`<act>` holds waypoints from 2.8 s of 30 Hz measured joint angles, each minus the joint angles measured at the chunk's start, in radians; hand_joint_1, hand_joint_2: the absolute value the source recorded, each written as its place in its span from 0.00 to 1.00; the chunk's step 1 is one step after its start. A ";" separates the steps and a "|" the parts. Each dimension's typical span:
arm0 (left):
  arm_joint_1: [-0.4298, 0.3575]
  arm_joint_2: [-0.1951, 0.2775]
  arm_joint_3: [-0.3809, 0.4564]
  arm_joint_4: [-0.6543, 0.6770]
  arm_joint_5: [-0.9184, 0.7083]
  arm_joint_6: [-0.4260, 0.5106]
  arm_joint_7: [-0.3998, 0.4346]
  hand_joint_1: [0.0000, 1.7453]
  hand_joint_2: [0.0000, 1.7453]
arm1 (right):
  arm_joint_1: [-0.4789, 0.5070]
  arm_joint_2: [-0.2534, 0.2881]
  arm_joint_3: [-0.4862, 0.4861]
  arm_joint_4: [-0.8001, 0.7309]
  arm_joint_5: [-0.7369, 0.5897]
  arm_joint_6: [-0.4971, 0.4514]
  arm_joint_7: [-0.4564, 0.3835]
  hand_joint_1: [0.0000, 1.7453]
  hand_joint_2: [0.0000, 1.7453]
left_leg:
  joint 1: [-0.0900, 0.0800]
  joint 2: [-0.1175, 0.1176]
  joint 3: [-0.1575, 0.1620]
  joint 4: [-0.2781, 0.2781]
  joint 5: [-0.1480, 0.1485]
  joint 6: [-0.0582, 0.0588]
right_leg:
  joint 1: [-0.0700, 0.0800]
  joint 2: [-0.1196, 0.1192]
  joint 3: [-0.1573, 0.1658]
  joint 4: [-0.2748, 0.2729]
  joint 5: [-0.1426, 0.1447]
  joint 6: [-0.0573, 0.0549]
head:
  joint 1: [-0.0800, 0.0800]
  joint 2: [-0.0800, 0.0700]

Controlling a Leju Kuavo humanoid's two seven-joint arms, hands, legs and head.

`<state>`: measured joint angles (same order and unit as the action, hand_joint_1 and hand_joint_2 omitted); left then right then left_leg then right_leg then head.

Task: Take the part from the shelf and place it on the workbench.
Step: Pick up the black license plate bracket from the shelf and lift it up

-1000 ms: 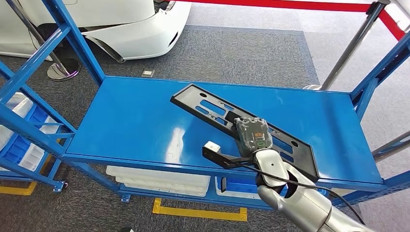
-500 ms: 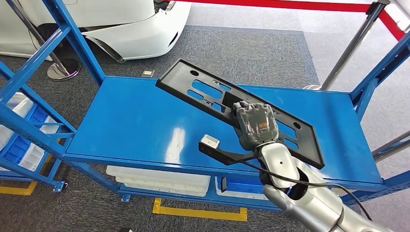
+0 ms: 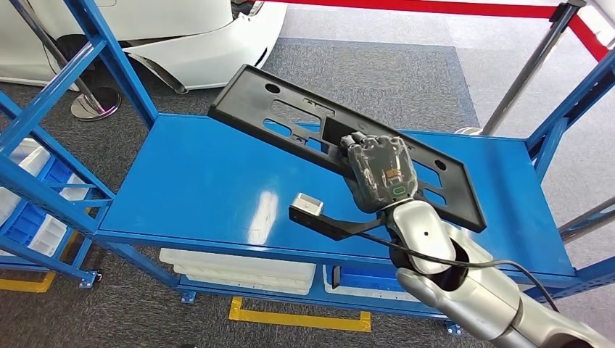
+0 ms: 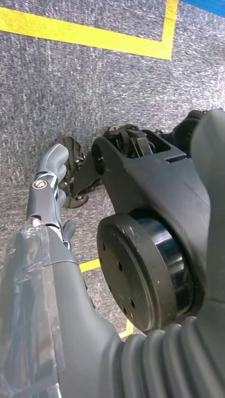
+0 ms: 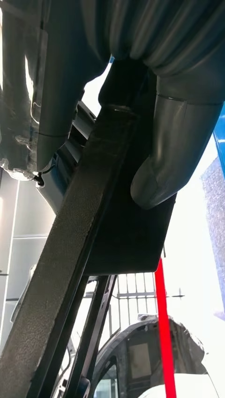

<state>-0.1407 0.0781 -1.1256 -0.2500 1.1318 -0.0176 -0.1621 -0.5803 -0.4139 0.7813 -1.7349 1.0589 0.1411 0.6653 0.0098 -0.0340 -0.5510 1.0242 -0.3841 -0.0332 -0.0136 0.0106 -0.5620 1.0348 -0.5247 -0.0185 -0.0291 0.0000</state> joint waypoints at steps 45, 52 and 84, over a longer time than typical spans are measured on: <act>0.003 0.008 0.002 0.007 0.009 0.032 0.003 0.00 1.00 | -0.020 0.002 0.049 -0.012 -0.087 -0.017 0.000 1.00 1.00 | 0.009 0.004 -0.008 -0.017 0.028 0.032 | -0.013 -0.003 -0.110 0.224 -0.068 0.038 | 0.014 0.000; 0.000 0.009 0.003 0.007 0.009 0.032 0.002 0.00 1.00 | -0.024 0.001 0.051 -0.017 -0.091 -0.017 0.004 1.00 1.00 | 0.012 -0.005 -0.032 0.014 0.020 -0.010 | -0.012 0.006 -0.030 0.019 0.015 0.019 | 0.023 0.000; -0.015 0.006 0.003 0.007 -0.011 0.030 0.018 0.00 1.00 | -0.022 -0.003 0.051 -0.028 -0.126 -0.009 -0.028 1.00 1.00 | 0.001 0.027 -0.133 0.033 0.093 -0.008 | 0.004 -0.012 0.030 -0.010 -0.013 -0.008 | 0.025 0.000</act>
<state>-0.1561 0.0846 -1.1231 -0.2430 1.1212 0.0122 -0.1438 -0.6026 -0.4170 0.8320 -1.7633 0.9325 0.1318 0.6369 0.0103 -0.0071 -0.6844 1.0572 -0.2908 -0.0410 -0.0094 -0.0014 -0.5321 1.0253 -0.5375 -0.0270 -0.0037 0.0000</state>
